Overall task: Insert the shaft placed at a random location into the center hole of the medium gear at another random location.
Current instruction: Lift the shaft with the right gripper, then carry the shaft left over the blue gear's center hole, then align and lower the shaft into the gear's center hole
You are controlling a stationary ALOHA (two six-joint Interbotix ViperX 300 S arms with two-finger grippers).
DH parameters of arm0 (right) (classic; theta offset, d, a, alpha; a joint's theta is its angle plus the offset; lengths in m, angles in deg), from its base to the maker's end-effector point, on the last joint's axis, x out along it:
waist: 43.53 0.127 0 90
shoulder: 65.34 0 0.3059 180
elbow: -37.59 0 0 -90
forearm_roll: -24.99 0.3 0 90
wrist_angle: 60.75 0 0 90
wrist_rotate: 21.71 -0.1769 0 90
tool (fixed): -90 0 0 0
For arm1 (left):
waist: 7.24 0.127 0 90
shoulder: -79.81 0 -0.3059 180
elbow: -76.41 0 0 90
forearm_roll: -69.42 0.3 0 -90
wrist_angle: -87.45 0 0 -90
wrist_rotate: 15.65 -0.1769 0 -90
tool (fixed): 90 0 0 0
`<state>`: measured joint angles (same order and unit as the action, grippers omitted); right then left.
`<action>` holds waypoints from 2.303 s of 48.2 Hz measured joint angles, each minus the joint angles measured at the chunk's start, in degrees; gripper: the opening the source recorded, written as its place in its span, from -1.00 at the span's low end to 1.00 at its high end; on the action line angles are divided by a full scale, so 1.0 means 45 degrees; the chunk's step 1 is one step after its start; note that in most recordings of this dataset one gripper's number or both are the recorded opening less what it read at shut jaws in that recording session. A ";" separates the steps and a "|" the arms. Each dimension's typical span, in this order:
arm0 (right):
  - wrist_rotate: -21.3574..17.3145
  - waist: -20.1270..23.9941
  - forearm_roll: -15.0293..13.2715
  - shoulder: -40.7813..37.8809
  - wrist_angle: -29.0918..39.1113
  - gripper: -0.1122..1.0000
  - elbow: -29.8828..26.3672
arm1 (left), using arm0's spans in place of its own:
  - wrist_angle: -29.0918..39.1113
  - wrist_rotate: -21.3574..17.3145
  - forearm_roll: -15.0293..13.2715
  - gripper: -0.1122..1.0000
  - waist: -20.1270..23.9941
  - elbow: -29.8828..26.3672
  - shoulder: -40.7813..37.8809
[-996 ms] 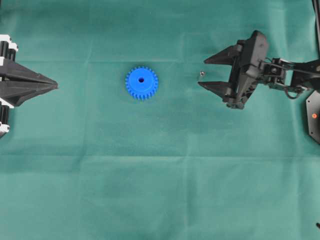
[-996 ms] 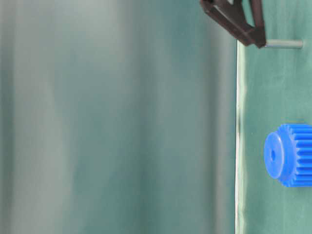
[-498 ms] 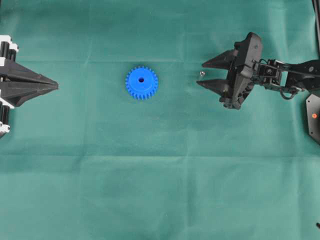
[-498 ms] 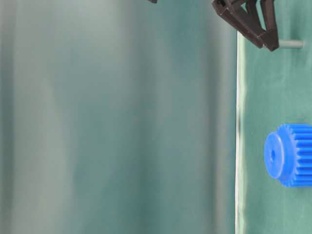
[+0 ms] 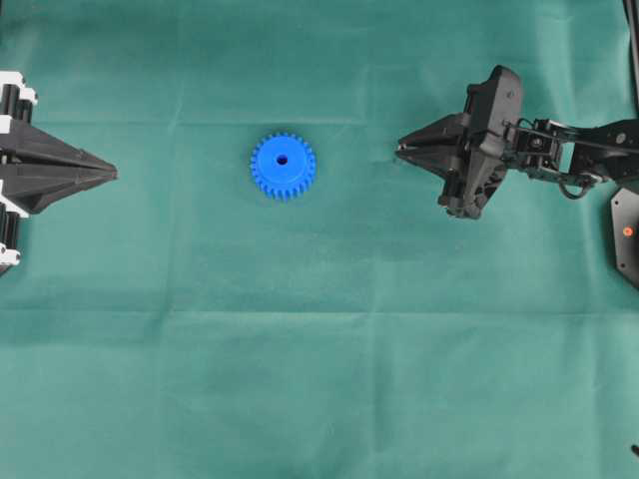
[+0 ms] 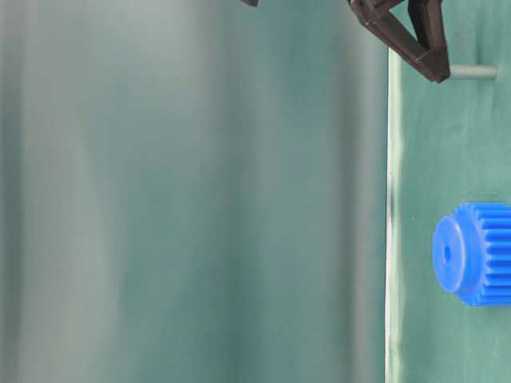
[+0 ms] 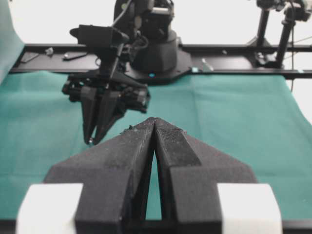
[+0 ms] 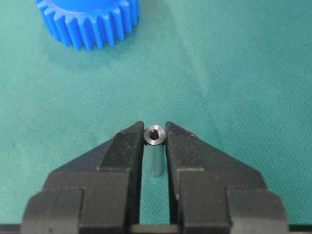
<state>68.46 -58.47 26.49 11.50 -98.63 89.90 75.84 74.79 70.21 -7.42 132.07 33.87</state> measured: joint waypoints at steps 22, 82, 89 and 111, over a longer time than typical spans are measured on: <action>0.0020 0.0000 -0.0039 0.3535 0.4043 -0.55 -0.0957 | 0.0098 0.0020 0.0000 -0.79 0.0020 -0.0020 0.0000; 0.0039 0.1016 -0.0039 -0.0527 0.4453 -0.55 -0.5801 | 0.0117 0.0020 0.0000 -0.79 0.0020 0.0000 0.0000; 0.0039 0.1094 -0.0039 -0.0938 0.4473 -0.55 -0.6289 | 0.0117 0.0020 0.0000 -0.79 0.0020 -0.0020 0.0000; 0.0039 0.1094 -0.0039 -0.1211 0.4727 -0.55 -0.6719 | 0.0137 0.0020 0.0000 -0.79 0.0020 -0.0020 -0.0020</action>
<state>68.64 -53.55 26.31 6.05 -77.36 59.67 76.46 74.88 70.21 -7.33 131.98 33.78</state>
